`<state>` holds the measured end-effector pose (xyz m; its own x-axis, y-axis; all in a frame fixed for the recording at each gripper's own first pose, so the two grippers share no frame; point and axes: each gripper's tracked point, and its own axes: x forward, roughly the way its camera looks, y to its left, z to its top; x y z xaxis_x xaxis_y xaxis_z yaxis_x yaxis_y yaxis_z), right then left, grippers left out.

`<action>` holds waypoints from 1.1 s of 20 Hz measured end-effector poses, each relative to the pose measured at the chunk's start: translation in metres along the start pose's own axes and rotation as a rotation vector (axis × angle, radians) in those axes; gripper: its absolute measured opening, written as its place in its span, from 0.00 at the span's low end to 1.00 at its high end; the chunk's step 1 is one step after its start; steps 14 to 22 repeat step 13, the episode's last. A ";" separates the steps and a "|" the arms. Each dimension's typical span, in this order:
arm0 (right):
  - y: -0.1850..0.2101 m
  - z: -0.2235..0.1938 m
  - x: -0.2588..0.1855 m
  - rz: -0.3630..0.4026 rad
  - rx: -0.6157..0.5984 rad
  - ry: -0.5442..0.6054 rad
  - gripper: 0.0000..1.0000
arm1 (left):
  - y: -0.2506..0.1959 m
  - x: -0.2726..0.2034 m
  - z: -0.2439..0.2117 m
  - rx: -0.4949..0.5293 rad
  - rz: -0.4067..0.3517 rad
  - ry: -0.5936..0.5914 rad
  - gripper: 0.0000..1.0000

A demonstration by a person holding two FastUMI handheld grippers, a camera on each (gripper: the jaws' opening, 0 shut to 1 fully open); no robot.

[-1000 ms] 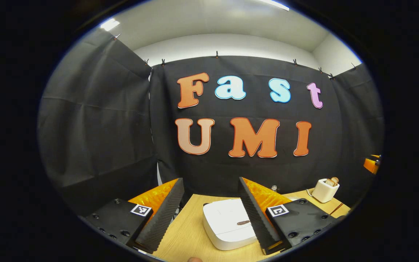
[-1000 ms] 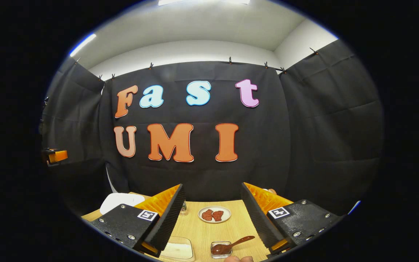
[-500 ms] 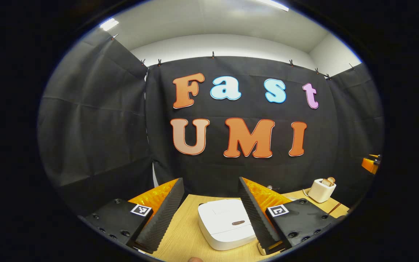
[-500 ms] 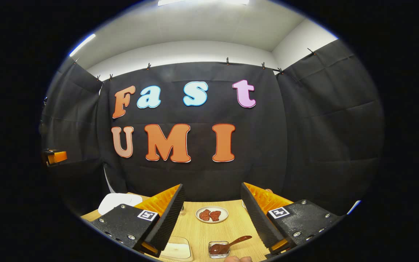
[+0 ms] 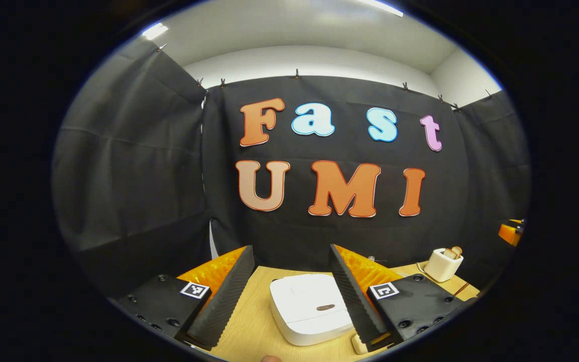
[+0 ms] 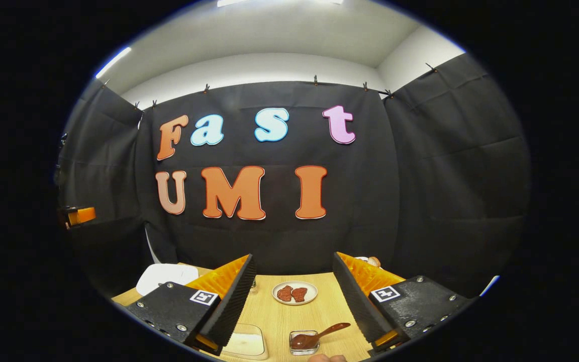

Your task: Close the left gripper, press the button to open the rice cooker; take a wooden spoon from the chopstick holder with the right hand, scoop a spoonful of rice and pour it into the rice cooker, then put the wooden spoon back into the chopstick holder.

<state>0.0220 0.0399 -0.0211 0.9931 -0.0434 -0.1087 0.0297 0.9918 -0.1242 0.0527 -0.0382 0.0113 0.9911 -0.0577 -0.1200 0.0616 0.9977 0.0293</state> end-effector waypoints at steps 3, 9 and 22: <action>-0.003 -0.002 -0.003 -0.003 0.000 0.008 1.00 | -0.003 0.001 -0.004 -0.025 0.007 0.008 1.00; -0.011 0.002 -0.009 -0.013 0.016 -0.003 1.00 | -0.016 -0.005 -0.005 -0.019 -0.019 0.017 1.00; -0.007 0.004 -0.013 -0.004 0.002 -0.016 1.00 | -0.021 -0.011 -0.003 0.014 -0.023 0.007 1.00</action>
